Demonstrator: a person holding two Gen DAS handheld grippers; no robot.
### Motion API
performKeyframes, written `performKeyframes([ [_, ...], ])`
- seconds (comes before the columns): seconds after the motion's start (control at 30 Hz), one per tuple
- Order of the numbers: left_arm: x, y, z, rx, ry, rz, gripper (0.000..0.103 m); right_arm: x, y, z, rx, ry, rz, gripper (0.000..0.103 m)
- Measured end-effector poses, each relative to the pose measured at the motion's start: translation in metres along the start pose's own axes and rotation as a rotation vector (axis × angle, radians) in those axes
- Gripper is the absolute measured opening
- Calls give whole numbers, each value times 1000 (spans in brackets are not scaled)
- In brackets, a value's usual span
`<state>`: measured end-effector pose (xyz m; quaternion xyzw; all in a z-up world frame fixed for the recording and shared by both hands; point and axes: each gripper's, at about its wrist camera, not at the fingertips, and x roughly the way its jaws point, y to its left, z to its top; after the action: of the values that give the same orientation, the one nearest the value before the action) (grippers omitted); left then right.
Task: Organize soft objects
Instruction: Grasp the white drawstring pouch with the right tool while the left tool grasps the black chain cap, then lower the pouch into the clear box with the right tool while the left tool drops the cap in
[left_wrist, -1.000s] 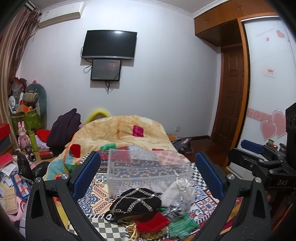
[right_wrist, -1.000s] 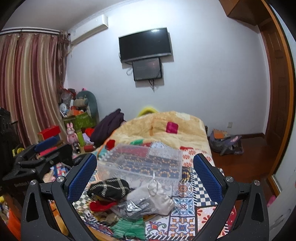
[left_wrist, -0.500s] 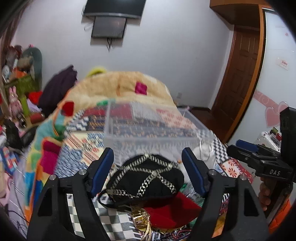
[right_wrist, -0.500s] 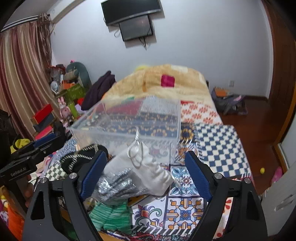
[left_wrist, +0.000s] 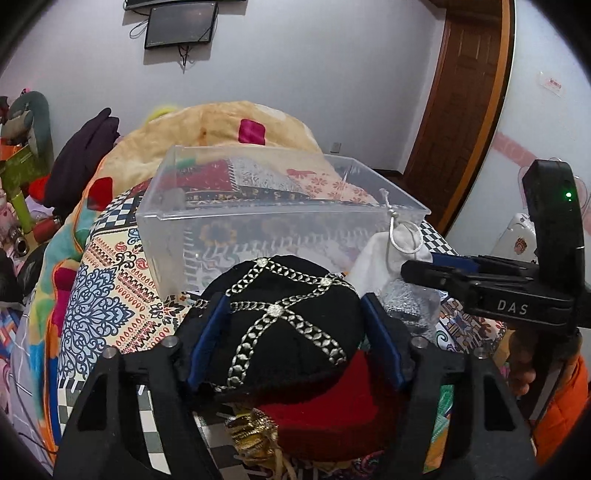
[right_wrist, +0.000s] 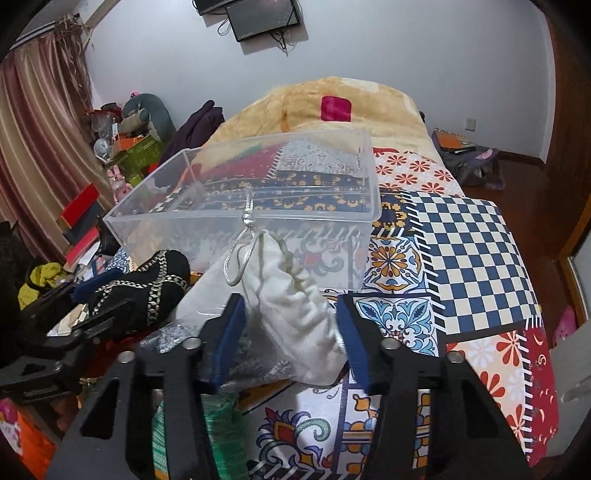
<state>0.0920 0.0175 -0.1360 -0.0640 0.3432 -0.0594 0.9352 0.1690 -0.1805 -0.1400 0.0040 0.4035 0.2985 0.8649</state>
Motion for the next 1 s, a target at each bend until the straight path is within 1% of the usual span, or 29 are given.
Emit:
performKeyframes([
  [0.03,-1,1,1,-3,-2,-2,66,-2,1,0,-2,-5,4,38],
  [0.1,-2,4,2,-11,-3,-9,58,-5,1,0,-5,-12,11,29],
  [0.13,-2,6,2,-16,-2,-13,56,-5,2,1,-7,-14,16,27],
  [0.2,-2,8,2,-17,3,-16,47,-6,3,2,-14,-18,25,17],
  [0.27,-4,10,2,-20,2,-19,42,-9,5,2,-27,-30,22,15],
  [0.3,-6,11,2,-22,-2,-21,38,-11,6,2,-32,-39,19,14],
  [0.5,-20,16,7,-53,-40,-21,26,-32,11,6,-42,-112,23,12],
  [0.73,-46,20,16,-83,-107,-25,24,-54,15,12,-49,-191,29,12],
  [0.9,-65,19,29,-88,-165,-25,24,-66,18,16,-52,-237,23,12],
  [1.0,-72,19,38,-88,-188,-43,24,-71,20,22,-57,-260,19,12],
])
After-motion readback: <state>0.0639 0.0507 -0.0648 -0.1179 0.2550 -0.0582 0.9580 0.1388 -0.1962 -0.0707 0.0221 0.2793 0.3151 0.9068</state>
